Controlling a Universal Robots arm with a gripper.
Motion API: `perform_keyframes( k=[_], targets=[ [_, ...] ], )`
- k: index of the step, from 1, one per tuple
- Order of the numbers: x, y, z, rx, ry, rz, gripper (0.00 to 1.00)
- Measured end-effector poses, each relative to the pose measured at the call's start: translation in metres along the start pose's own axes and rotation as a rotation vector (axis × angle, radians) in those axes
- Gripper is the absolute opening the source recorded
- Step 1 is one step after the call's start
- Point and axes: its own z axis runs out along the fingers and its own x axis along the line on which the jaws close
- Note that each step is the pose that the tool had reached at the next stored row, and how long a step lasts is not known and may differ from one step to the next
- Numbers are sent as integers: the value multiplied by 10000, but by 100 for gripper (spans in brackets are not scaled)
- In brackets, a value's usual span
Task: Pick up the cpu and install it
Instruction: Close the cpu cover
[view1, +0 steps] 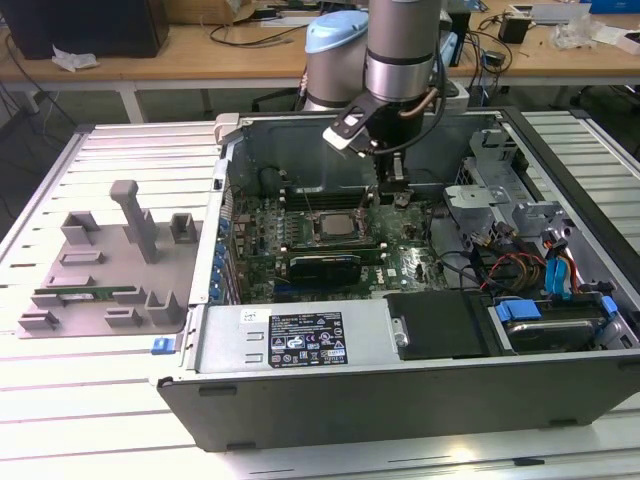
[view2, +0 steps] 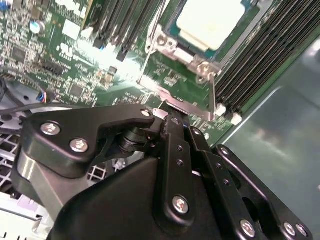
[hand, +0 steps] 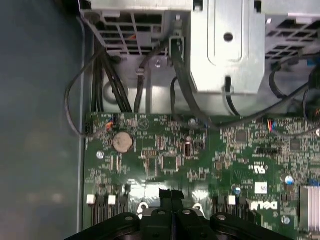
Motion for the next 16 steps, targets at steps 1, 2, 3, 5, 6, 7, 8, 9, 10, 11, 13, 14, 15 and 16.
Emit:
perform_keyframes(
  k=[1,2,3,5,6,7,8,9,10,11,13,14,15,16],
  targets=[
    [0,-23,-1,0,0,3,11],
    [1,-46,-2,0,0,6,11],
    [1,-68,-3,0,0,8,11],
    [1,-113,-4,0,0,18,11],
    [2,-131,-5,0,0,22,11],
    [2,-145,-6,0,-1,23,11],
    [2,-158,-7,0,-1,25,11],
    [2,-179,-7,0,-1,30,11],
    [3,-190,-8,0,-1,32,11],
    [3,-201,-8,0,0,33,11],
    [3,-218,-9,0,-1,34,11],
    [3,-223,-9,0,-1,33,11],
    [3,-224,-9,0,-1,33,11],
    [3,-224,-9,0,0,31,11]
  ],
)
